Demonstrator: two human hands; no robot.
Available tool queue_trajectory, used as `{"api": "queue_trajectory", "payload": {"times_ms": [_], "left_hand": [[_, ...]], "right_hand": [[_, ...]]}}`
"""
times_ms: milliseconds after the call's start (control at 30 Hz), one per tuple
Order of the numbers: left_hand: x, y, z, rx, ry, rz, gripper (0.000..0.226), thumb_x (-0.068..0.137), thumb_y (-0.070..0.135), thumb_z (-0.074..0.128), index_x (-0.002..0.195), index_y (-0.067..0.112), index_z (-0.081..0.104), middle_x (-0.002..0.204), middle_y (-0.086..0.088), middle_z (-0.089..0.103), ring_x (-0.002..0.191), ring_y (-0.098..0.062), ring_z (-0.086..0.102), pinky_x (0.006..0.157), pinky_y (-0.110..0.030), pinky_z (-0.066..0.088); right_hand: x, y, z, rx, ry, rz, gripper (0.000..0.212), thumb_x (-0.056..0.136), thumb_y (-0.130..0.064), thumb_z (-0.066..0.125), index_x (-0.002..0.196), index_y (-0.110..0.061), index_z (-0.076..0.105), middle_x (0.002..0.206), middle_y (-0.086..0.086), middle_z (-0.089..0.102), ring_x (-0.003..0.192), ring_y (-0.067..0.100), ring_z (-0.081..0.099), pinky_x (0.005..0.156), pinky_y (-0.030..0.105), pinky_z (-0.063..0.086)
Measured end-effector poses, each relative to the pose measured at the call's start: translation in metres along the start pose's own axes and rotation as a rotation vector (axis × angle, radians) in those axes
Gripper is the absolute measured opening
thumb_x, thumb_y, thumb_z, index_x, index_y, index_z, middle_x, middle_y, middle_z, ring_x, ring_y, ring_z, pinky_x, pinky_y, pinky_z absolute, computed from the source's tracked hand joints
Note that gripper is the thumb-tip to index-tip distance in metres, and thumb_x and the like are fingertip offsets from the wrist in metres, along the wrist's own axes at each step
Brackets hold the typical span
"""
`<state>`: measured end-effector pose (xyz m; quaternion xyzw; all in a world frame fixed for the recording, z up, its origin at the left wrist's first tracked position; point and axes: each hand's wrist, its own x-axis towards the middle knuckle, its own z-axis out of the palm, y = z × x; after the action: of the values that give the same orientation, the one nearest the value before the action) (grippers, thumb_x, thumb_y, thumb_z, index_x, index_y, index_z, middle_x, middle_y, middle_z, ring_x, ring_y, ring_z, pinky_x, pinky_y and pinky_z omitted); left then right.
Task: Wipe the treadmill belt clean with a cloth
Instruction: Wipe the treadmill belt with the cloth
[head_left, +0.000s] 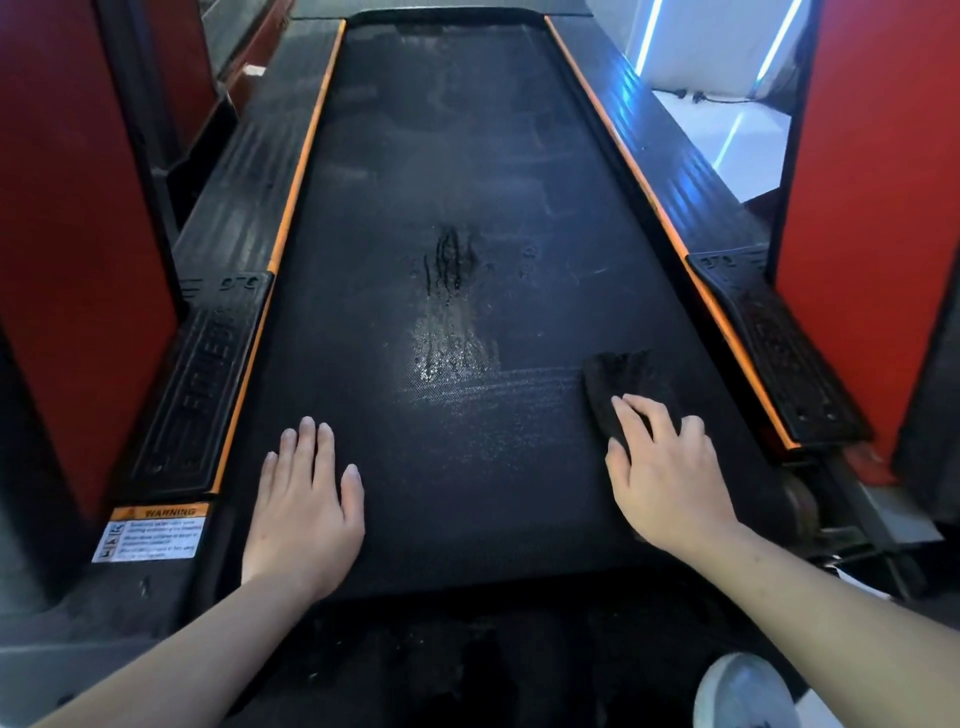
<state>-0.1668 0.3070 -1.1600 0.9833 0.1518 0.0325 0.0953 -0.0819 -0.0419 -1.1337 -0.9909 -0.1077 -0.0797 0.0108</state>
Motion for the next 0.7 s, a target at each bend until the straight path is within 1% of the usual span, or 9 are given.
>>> {"api": "queue_trajectory", "payload": {"times_ms": [100,200,267,333,367,433,567,633,700], "left_hand": [[-0.007,-0.002,0.001,0.0,0.003,-0.002,0.074,0.095,0.051,0.003,0.156,0.009,0.008,0.165,-0.004,-0.001,0.151,-0.014,-0.01,0.123,-0.036,-0.004],[-0.014,-0.001,-0.001,-0.011,-0.025,0.003,0.075,0.094,0.049,0.004,0.156,0.007,0.012,0.165,-0.007,0.003,0.152,-0.017,-0.006,0.124,-0.038,-0.002],[-0.015,-0.002,-0.006,-0.015,-0.009,0.009,0.071,0.095,0.044,0.015,0.152,0.004,0.029,0.162,-0.012,0.02,0.151,-0.025,0.012,0.123,-0.042,0.012],[-0.009,-0.002,-0.015,-0.029,0.059,0.003,0.057,0.094,0.037,0.028,0.134,0.003,0.052,0.147,-0.014,0.044,0.137,-0.031,0.036,0.113,-0.047,0.031],[-0.003,-0.002,-0.018,-0.047,0.096,-0.002,0.049,0.095,0.034,0.032,0.125,0.005,0.057,0.138,-0.013,0.05,0.13,-0.031,0.041,0.108,-0.047,0.036],[0.014,-0.001,-0.02,-0.078,0.148,0.0,0.041,0.097,0.032,0.035,0.121,0.006,0.056,0.132,-0.011,0.048,0.125,-0.03,0.041,0.108,-0.047,0.036],[0.06,0.0,-0.015,-0.044,0.158,0.063,0.053,0.099,0.031,0.032,0.14,-0.001,0.043,0.147,-0.019,0.036,0.139,-0.035,0.03,0.119,-0.048,0.022],[0.077,0.0,-0.01,-0.019,0.115,0.053,0.055,0.102,0.027,0.033,0.148,-0.003,0.033,0.157,-0.021,0.025,0.147,-0.035,0.018,0.122,-0.047,0.012],[0.083,-0.002,-0.003,-0.012,0.043,0.01,0.059,0.104,0.03,0.03,0.153,-0.001,0.021,0.163,-0.018,0.012,0.151,-0.03,0.006,0.123,-0.044,0.004]], "right_hand": [[-0.009,0.001,-0.003,0.011,-0.014,-0.006,0.059,0.095,-0.043,0.032,0.145,-0.016,0.049,0.143,-0.001,0.049,0.079,0.021,0.037,0.067,0.036,0.044],[-0.012,0.003,-0.008,0.096,-0.009,-0.002,0.052,0.095,-0.041,0.045,0.141,-0.019,0.052,0.139,-0.005,0.051,0.085,0.018,0.041,0.068,0.033,0.046],[-0.007,0.006,-0.01,0.201,-0.012,0.03,0.048,0.091,-0.04,0.054,0.136,-0.023,0.055,0.133,-0.013,0.051,0.093,0.015,0.043,0.068,0.03,0.045],[0.0,0.008,-0.014,0.271,0.031,0.006,0.042,0.089,-0.036,0.058,0.129,-0.023,0.061,0.124,-0.017,0.053,0.097,0.013,0.046,0.069,0.032,0.047],[0.005,0.009,-0.016,0.294,0.065,-0.013,0.04,0.089,-0.034,0.059,0.127,-0.022,0.064,0.122,-0.016,0.054,0.098,0.014,0.048,0.07,0.034,0.049],[0.021,0.009,-0.015,0.331,0.137,-0.013,0.038,0.089,-0.03,0.061,0.125,-0.018,0.066,0.123,-0.012,0.057,0.1,0.019,0.051,0.077,0.038,0.052],[0.069,0.004,-0.011,0.325,0.207,0.04,0.04,0.093,-0.027,0.06,0.131,-0.013,0.062,0.132,-0.001,0.056,0.104,0.032,0.05,0.091,0.045,0.048],[0.09,0.007,-0.006,0.325,0.134,0.07,0.043,0.095,-0.029,0.055,0.137,-0.016,0.056,0.139,-0.001,0.052,0.109,0.034,0.047,0.099,0.046,0.044],[0.102,0.009,-0.001,0.312,-0.004,0.116,0.048,0.098,-0.035,0.049,0.144,-0.025,0.047,0.146,-0.005,0.045,0.114,0.034,0.044,0.103,0.043,0.039]]}}
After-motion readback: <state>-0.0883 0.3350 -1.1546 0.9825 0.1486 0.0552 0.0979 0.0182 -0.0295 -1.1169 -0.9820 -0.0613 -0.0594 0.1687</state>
